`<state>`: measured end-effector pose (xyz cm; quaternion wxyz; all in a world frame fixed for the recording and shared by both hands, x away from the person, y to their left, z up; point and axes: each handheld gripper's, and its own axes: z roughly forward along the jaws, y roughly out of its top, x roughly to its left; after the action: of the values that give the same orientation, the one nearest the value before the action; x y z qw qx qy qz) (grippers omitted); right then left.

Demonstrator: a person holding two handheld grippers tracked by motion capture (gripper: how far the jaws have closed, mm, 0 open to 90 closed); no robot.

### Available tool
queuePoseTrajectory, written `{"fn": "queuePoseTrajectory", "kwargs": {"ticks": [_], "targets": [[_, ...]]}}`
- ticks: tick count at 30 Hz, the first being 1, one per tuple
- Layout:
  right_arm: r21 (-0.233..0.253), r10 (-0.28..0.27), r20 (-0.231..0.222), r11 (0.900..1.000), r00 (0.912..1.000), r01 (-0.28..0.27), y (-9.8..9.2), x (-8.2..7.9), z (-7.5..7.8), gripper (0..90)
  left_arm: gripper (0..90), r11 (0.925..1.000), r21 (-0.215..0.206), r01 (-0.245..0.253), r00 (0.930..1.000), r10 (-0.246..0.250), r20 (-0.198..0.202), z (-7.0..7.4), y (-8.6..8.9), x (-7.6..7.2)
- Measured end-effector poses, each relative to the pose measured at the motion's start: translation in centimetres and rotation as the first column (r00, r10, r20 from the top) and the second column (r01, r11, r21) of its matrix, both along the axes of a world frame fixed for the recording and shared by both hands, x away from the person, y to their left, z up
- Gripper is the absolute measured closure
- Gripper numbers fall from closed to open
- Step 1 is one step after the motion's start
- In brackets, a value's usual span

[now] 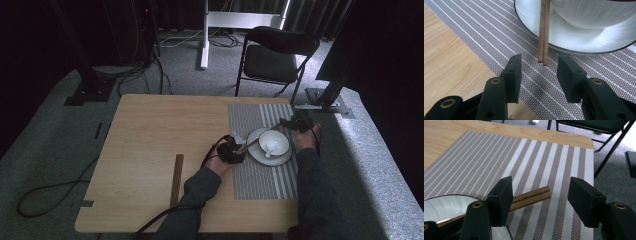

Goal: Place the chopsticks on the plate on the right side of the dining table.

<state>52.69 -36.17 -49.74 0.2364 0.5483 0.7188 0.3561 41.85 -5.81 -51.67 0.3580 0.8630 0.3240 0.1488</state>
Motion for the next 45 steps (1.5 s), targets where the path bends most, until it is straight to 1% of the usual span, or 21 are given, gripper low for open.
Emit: {"fn": "queuePoseTrajectory", "kwargs": {"ticks": [3, 8, 12, 17, 21, 26, 36, 45], "targets": [[-0.017, -0.005, -0.009, 1.0, 0.9999, 0.005, 0.3, 0.3, -0.4, 35.6, 55.8, 1.0, 0.002, -0.004, 1.0, 0.004, 0.0, 0.0, -0.1, 0.1], [-0.001, -0.026, -0.021, 1.0, 0.9994, 0.026, 0.4, 0.8, -0.5, 35.5, 55.8, 1.0, 0.0, -0.009, 1.0, 0.009, 0.0, 0.1, -0.2, 0.1], [-0.021, -0.031, -0.039, 0.999, 0.9987, 0.03, 0.5, 1.2, -0.5, 35.5, 55.8, 1.0, -0.002, -0.008, 1.0, 0.008, 0.0, 0.1, -0.4, 0.1], [-0.036, -0.039, -0.044, 0.999, 0.9983, 0.037, 0.9, 1.6, -0.3, 35.0, 57.0, 1.0, -0.004, -0.008, 1.0, 0.008, 0.005, 0.0, -0.6, 0.1], [-0.032, -0.045, -0.046, 0.999, 0.9979, 0.044, 1.2, 1.8, -0.3, 34.9, 58.6, 0.9999, -0.003, -0.011, 0.9999, 0.011, 0.0, 0.0, -0.7, 0.3], [-0.056, -0.044, -0.059, 0.998, 0.9973, 0.041, 1.5, 2.0, -0.5, 34.8, 60.3, 1.0, -0.003, -0.004, 1.0, 0.004, 0.003, 0.0, -0.8, 0.2], [-0.078, -0.033, -0.075, 0.997, 0.9967, 0.027, 1.7, 2.1, -0.7, 34.6, 72.6, 0.9999, 0.014, -0.001, 1.0, 0.001, 0.002, 0.0, -0.9, 0.3], [-0.087, -0.023, -0.084, 0.996, 0.9962, 0.016, 1.5, 2.1, -0.6, 35.2, 76.0, 0.9997, 0.023, 0.001, 1.0, -0.001, 0.002, 0.0, -1.1, 0.4]]}}
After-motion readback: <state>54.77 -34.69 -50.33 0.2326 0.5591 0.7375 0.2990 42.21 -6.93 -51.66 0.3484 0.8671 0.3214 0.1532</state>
